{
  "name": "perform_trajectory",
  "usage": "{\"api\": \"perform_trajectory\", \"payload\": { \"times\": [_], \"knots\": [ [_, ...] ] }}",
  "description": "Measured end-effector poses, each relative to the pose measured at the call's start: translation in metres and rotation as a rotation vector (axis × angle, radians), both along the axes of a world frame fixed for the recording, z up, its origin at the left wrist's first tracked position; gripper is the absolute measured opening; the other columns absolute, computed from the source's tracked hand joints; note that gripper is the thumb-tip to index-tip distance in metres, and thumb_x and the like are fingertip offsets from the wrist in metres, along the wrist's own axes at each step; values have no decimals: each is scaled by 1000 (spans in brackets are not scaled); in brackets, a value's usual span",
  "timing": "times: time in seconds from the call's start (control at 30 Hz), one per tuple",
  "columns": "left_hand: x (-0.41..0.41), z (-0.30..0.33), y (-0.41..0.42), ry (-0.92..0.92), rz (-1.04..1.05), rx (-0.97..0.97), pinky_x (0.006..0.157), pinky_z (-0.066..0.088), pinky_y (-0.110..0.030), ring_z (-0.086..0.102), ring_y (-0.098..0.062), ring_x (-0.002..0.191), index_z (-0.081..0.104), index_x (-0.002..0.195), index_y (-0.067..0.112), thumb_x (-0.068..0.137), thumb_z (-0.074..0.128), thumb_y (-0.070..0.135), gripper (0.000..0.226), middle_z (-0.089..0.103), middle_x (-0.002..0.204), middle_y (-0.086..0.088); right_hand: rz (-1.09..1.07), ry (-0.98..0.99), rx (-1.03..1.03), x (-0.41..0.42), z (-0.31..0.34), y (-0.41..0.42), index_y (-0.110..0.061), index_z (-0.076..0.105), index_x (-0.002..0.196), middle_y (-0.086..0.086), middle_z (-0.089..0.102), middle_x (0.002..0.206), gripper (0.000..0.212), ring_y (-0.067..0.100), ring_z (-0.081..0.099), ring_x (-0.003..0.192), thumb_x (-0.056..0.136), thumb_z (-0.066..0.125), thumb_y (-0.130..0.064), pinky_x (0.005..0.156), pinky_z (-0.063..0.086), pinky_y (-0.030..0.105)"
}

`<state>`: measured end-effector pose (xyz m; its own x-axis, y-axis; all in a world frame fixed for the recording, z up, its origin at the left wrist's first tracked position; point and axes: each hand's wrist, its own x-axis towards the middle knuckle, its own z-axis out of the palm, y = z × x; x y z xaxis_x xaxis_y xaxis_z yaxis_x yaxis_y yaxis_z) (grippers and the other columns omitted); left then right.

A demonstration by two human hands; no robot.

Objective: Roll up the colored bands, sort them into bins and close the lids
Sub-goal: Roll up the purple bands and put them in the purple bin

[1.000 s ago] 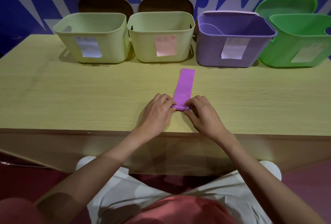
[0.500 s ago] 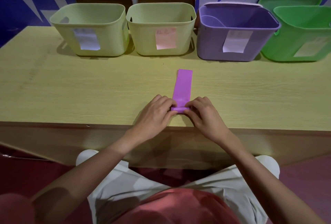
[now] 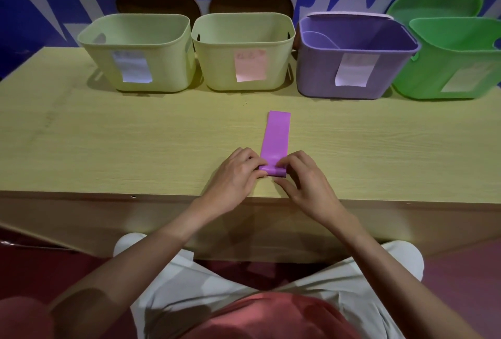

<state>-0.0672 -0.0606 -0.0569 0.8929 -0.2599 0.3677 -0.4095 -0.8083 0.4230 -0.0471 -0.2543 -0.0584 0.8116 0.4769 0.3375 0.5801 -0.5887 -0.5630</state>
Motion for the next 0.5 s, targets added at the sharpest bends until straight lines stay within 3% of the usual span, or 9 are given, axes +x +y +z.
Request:
{"api": "perform_trajectory", "payload": {
  "times": [0.1, 0.23, 0.33, 0.5],
  "knots": [
    [0, 0, -1, 22, 9, -22, 75, 50, -41, 54, -19, 91, 65, 112, 7, 94, 52, 28, 31, 58, 96, -5, -16, 44, 45, 6, 2, 1, -10, 62, 103, 2, 56, 95, 15, 17, 52, 88, 89, 66, -13, 76, 43, 27],
    [-4, 9, -4, 35, 11, -123, 78, 47, -31, 50, -11, 89, 59, 124, 14, 97, 42, 36, 39, 53, 102, 0, -37, 142, 203, 10, 12, 4, -11, 67, 103, 4, 63, 93, 13, 16, 59, 83, 91, 64, -17, 73, 48, 28],
    [-4, 20, -5, -25, 6, -209, 75, 42, -24, 49, -9, 85, 62, 120, 12, 96, 47, 27, 32, 52, 99, -1, -46, 199, 304, 11, 25, 3, -13, 70, 102, 2, 69, 97, 14, 14, 63, 87, 93, 61, -19, 76, 51, 31],
    [-3, 45, -7, -10, 25, -370, 76, 38, -13, 49, -3, 80, 66, 116, 9, 94, 56, 15, 25, 55, 94, 1, -15, 215, 468, 6, 52, 2, -15, 69, 104, -4, 70, 96, 14, 7, 63, 83, 92, 64, -12, 72, 50, 23]
  ]
}}
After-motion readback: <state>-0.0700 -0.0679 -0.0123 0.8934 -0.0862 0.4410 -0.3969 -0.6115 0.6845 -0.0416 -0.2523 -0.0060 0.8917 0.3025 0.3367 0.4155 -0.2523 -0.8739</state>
